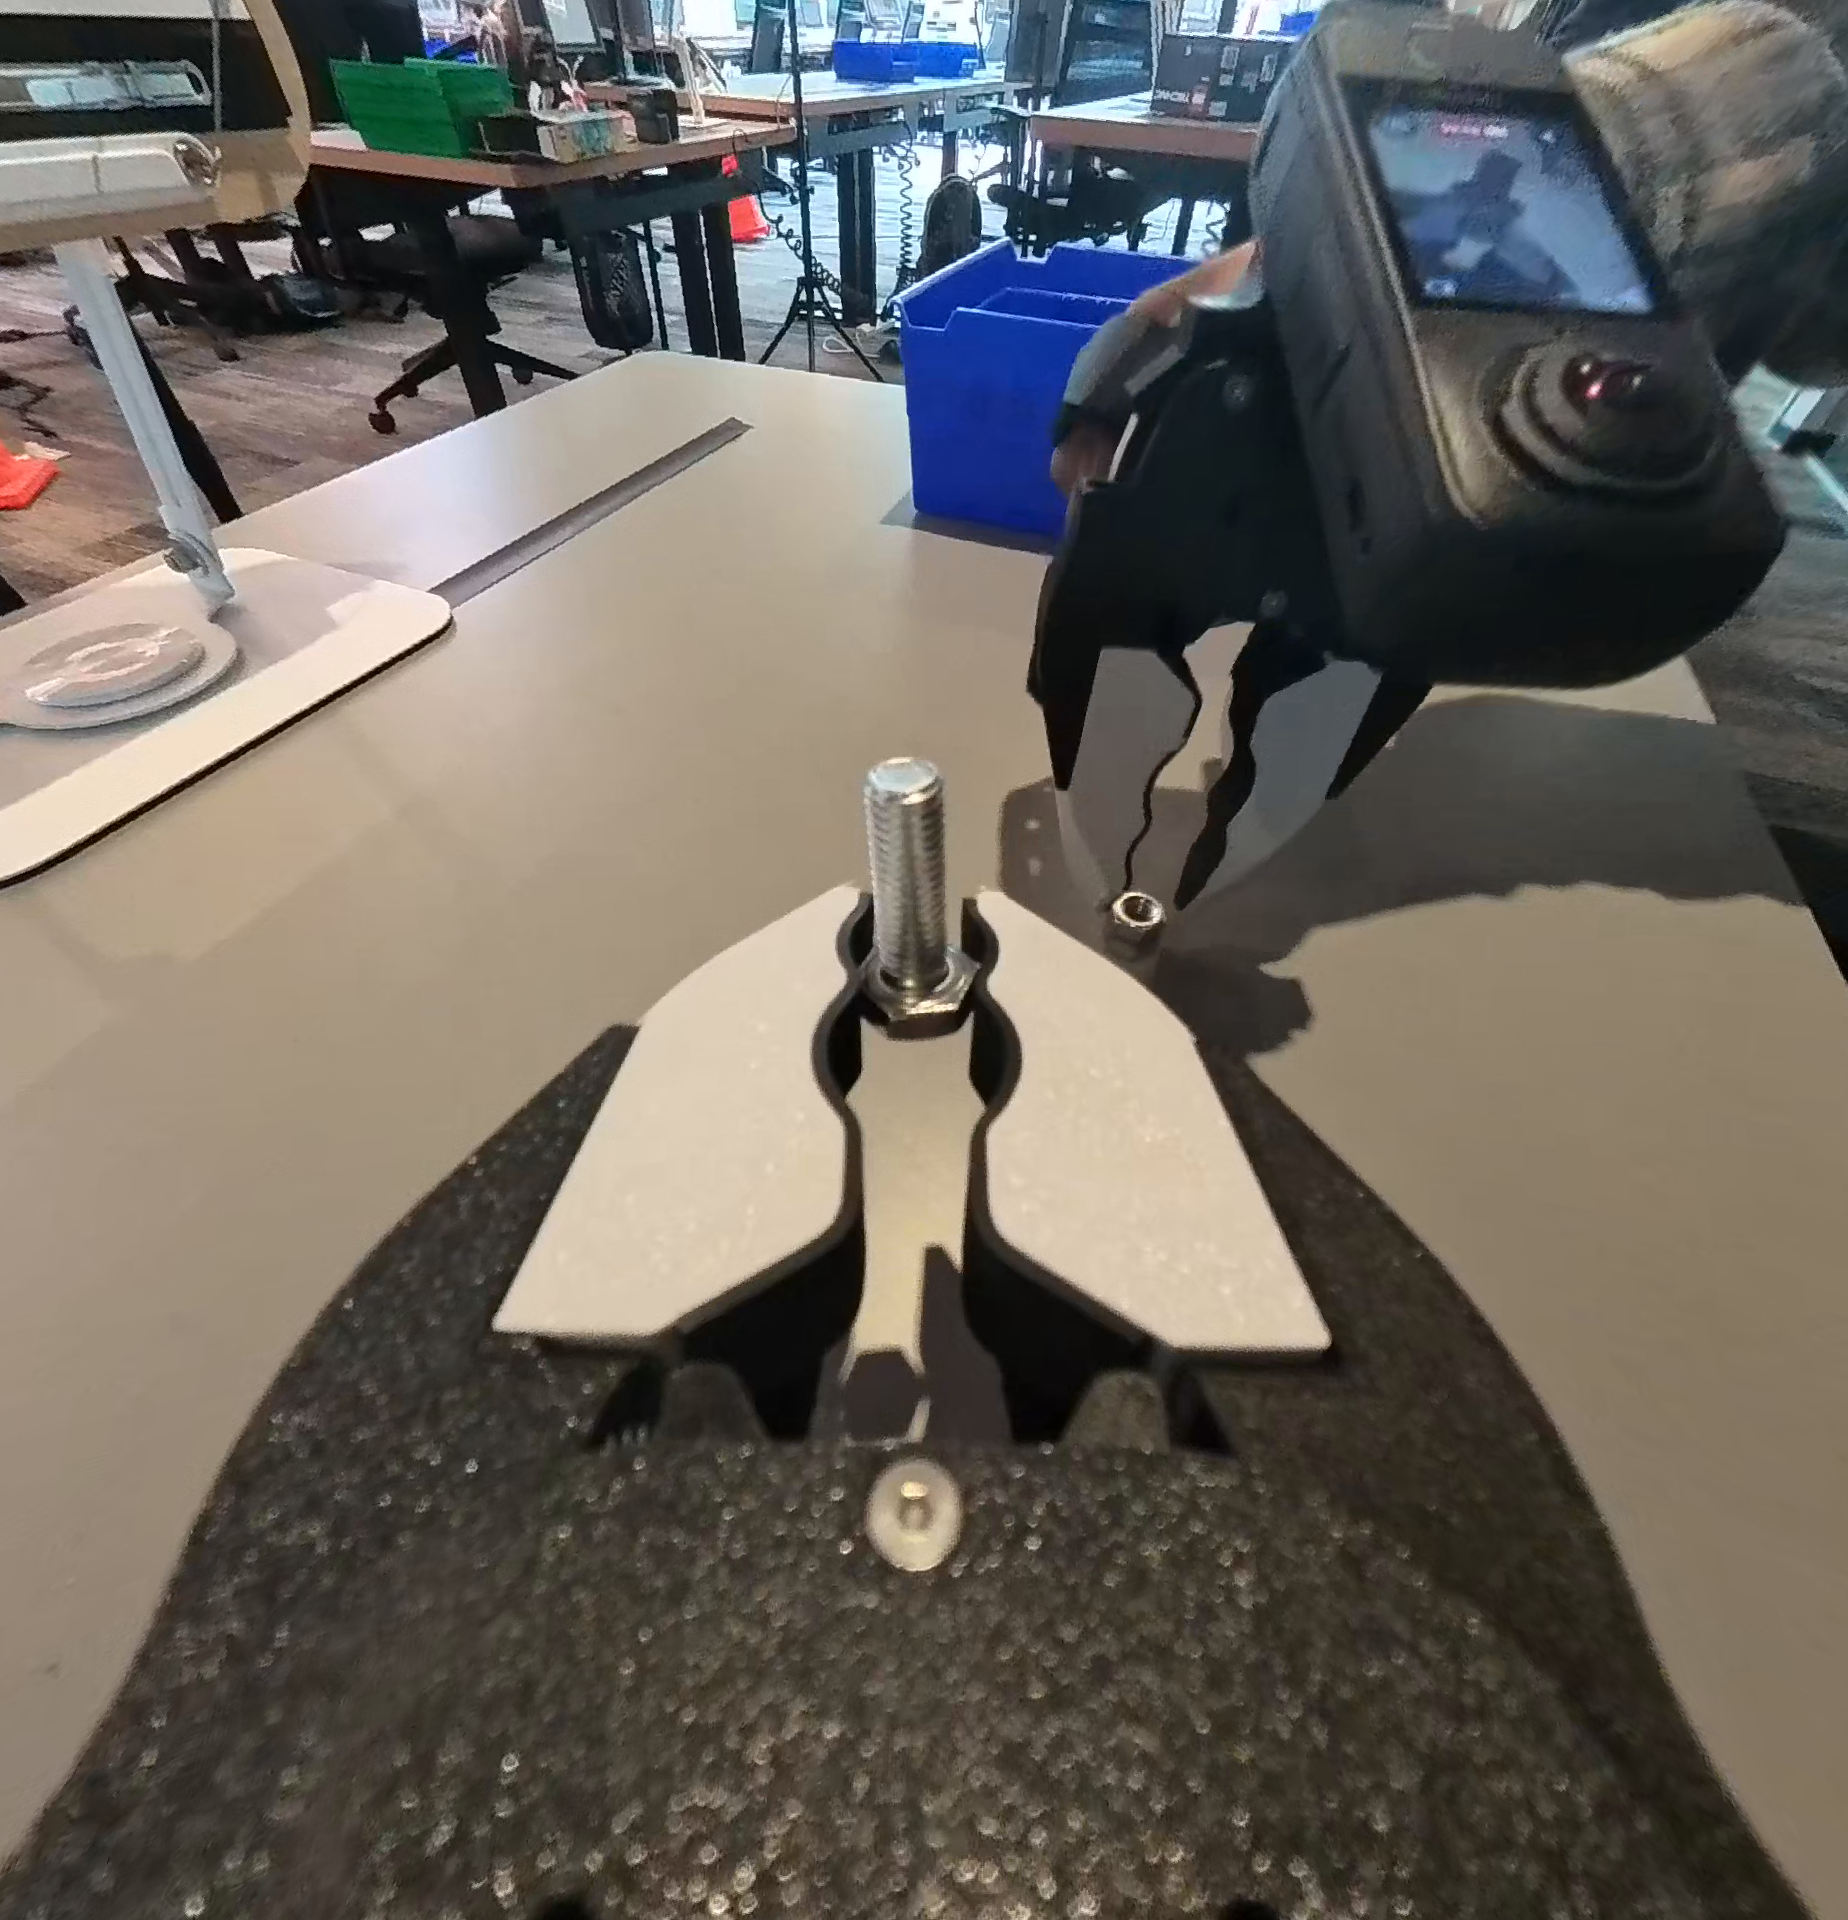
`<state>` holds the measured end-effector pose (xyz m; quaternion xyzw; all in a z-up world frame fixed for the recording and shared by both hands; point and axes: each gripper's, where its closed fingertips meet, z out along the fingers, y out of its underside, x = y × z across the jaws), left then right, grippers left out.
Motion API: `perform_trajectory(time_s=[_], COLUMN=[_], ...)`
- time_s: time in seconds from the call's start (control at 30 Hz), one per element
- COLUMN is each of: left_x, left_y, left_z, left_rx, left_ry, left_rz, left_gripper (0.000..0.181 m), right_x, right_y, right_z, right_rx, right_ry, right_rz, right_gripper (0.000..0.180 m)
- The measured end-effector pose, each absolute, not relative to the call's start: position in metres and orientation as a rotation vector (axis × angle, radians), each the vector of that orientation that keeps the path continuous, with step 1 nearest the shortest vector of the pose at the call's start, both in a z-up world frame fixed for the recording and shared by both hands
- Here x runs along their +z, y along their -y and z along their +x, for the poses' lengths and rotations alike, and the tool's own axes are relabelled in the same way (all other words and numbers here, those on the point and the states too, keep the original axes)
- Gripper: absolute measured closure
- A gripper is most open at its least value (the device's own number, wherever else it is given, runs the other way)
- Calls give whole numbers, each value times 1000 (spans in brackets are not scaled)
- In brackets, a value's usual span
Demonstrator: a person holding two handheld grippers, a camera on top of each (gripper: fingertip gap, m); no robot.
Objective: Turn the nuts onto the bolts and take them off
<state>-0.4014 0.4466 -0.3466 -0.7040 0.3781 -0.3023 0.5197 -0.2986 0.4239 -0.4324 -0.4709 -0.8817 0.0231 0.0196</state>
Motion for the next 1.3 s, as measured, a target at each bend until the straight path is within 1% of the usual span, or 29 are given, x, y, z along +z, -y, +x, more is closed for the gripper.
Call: perform_trajectory(time_s=[0.2,0.3,0.47,0.57,0.73,0.83,1.03,1.3], left_x=[-346,-347,-349,-350,-354,-356,-356,-348], left_y=[-448,-448,-447,-444,-432,-426,-421,-421], left_z=[-403,-403,-401,-396,-381,-374,-368,-369], left_rx=[-720,-719,-725,-731,-728,-679,-637,-621], left_ry=[-901,-902,-911,-936,-1026,-1080,-1120,-1106], left_rz=[-1689,-1692,-1699,-1695,-1675,-1665,-1651,-1631], left_gripper=[166,165,166,166,166,166,166,166], right_x=[-439,-443,-439,-407,-315,-288,-296,-306], right_y=[-425,-423,-426,-432,-428,-419,-411,-407], right_z=[-296,-294,-293,-302,-344,-367,-383,-387], right_rx=[35,56,104,179,319,327,232,283], right_ry=[2759,2769,2701,2591,2457,2474,2579,2582], right_rz=[-1451,-1473,-1592,-1628,-1517,-1434,-1383,-1386], right_gripper=[156,162,163,163,163,163,163,163])
